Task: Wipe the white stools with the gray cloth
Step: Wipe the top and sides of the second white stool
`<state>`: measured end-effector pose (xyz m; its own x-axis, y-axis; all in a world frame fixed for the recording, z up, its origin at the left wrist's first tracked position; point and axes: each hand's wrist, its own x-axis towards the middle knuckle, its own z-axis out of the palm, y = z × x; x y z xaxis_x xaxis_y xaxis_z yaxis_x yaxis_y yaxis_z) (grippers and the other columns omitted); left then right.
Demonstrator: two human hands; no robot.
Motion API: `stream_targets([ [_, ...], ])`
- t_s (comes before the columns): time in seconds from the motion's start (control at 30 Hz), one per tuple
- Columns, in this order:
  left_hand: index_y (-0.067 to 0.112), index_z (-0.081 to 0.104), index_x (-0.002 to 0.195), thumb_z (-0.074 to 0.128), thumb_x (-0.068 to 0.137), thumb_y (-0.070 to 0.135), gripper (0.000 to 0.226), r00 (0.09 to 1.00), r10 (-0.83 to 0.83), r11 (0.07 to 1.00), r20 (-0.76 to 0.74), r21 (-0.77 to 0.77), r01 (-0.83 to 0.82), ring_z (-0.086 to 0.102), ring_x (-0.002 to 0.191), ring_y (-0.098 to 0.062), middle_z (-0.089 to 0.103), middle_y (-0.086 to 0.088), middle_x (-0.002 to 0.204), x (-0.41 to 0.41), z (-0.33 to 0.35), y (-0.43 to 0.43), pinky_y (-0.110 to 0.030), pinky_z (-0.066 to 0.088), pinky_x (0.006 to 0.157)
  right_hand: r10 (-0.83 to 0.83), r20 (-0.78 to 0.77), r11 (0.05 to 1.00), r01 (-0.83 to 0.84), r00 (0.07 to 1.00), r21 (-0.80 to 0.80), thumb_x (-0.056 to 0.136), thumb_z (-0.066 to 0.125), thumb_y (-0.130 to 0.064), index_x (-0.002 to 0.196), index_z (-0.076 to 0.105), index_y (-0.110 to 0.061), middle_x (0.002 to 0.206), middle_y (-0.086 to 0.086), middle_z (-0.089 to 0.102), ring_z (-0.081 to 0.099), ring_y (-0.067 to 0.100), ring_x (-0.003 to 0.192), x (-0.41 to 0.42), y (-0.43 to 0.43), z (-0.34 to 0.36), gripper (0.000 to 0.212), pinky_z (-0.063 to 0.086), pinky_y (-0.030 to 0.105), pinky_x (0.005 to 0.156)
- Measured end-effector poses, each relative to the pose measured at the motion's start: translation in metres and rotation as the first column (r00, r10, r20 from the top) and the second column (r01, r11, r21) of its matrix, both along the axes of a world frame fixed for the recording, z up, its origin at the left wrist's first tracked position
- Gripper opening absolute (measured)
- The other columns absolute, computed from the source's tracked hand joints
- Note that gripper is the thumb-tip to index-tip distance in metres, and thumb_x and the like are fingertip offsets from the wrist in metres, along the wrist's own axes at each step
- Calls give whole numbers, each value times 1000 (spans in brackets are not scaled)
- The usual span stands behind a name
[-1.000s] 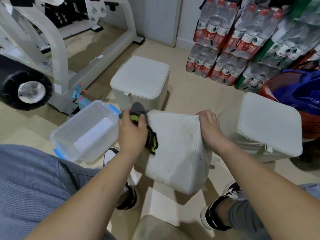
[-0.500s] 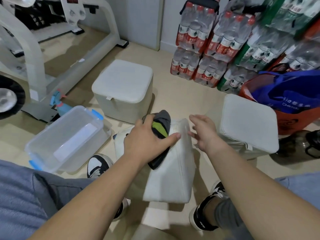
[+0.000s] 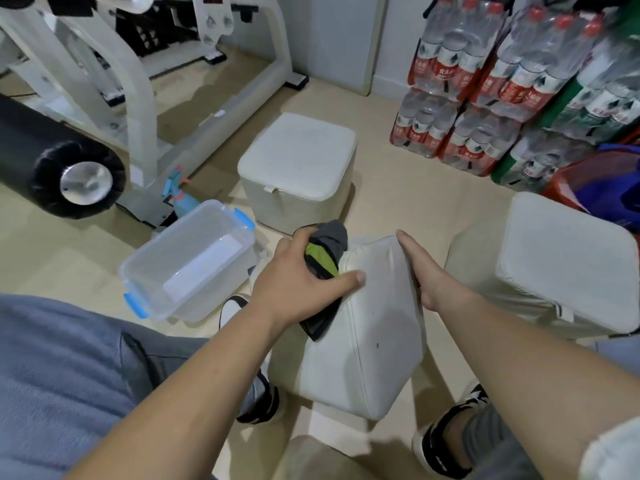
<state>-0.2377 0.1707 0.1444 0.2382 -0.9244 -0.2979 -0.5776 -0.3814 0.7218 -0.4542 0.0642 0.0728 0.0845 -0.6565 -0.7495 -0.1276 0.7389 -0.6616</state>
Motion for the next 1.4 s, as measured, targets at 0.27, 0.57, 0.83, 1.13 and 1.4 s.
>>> stream_targets([
  [0.27, 51, 37, 138, 82, 65, 66, 87, 997, 82, 981, 3, -177, -80, 49, 108, -2, 44, 20, 124, -43, -17, 43, -27, 45, 92, 0, -47, 986, -8, 999, -165, 62, 83, -82, 112, 82, -29, 105, 1, 83, 80, 24, 98, -2, -24, 17, 73, 60, 40, 94],
  [0.57, 40, 47, 139, 70, 85, 69, 66, 990, -133, 975, -40, -183, 124, 51, 117, 0, 48, 23, 127, -93, -67, 84, -18, 40, 93, 53, -241, 849, -170, 969, -500, 79, 83, -56, 86, 69, -32, 105, -2, 69, 64, 16, 95, -8, -4, 22, 28, 48, 31, 81],
  [0.83, 39, 40, 152, 57, 84, 80, 81, 988, -119, 922, 94, -358, 145, 35, 143, -15, 28, 5, 151, -79, -35, 33, -30, 40, 109, 103, -430, 733, -361, 897, -576, 91, 40, -78, 94, 68, -36, 110, -5, 67, 56, 30, 122, 0, 14, 25, 51, 41, 50, 113],
  [1.13, 26, 49, 143, 57, 93, 58, 60, 930, -138, 909, 340, -329, 255, 63, 102, -33, 47, -4, 130, -57, -74, 13, -40, 53, 70, 38, -402, 769, -284, 915, -573, 90, 50, -43, 72, 59, -38, 88, -12, 59, 56, 33, 112, -8, 19, 18, 20, 45, 56, 106],
  [1.4, 9, 44, 144, 50, 103, 50, 59, 943, 327, 942, 69, 60, -331, 59, 113, -42, 51, -21, 139, -23, -77, -14, -44, 49, 90, 75, -501, 797, -354, 862, -490, 103, 39, -38, 101, 62, -27, 111, -9, 58, 46, 24, 116, -12, 26, 22, 26, 38, 46, 103],
])
